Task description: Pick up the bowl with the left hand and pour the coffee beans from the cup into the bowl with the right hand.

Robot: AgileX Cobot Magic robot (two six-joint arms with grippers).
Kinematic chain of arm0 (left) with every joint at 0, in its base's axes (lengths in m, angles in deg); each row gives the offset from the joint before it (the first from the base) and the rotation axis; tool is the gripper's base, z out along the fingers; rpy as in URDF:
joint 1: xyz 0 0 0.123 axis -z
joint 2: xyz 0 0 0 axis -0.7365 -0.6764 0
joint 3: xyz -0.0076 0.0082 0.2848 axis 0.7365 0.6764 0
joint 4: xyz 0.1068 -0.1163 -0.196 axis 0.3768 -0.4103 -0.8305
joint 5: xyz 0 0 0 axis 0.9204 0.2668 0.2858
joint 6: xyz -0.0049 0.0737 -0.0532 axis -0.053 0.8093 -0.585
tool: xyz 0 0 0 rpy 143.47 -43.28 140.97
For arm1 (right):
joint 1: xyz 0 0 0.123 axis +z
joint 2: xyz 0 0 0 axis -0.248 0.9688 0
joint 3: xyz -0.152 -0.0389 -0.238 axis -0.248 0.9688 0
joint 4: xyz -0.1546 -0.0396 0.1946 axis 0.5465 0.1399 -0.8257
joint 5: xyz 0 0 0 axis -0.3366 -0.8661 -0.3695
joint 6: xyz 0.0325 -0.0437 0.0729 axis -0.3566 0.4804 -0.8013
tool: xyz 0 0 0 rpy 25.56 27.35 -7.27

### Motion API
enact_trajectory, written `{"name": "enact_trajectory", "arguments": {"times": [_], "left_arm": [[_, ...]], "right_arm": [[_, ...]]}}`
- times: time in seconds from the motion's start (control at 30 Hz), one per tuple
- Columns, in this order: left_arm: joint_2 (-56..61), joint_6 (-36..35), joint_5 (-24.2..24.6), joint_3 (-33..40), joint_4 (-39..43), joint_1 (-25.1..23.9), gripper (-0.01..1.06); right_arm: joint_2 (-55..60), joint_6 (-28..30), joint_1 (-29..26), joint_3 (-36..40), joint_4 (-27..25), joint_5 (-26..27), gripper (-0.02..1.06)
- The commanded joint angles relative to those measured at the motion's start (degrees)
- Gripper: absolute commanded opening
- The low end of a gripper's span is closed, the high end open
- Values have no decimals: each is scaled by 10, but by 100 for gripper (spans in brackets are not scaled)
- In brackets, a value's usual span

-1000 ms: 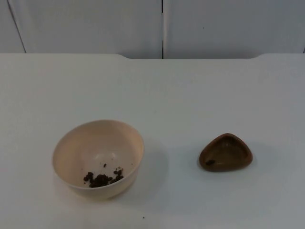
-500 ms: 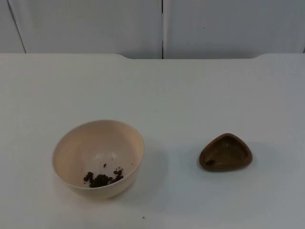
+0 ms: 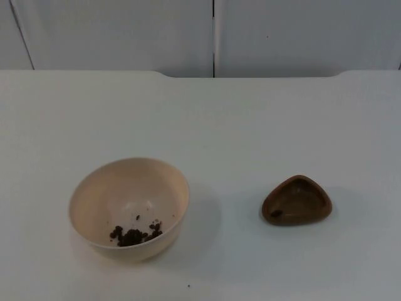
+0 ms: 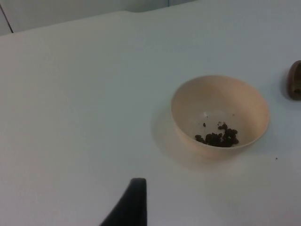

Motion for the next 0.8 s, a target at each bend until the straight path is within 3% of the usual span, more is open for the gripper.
{"name": "enact_trajectory", "arguments": {"times": [0.0, 0.77], "left_arm": [[2, 0, -7, 2, -7, 0, 105], [2, 0, -7, 2, -3, 0, 105]], "right_arm": [[-2, 0, -1, 0, 3, 2, 105], [-2, 7, -1, 0, 2, 2, 105]]}}
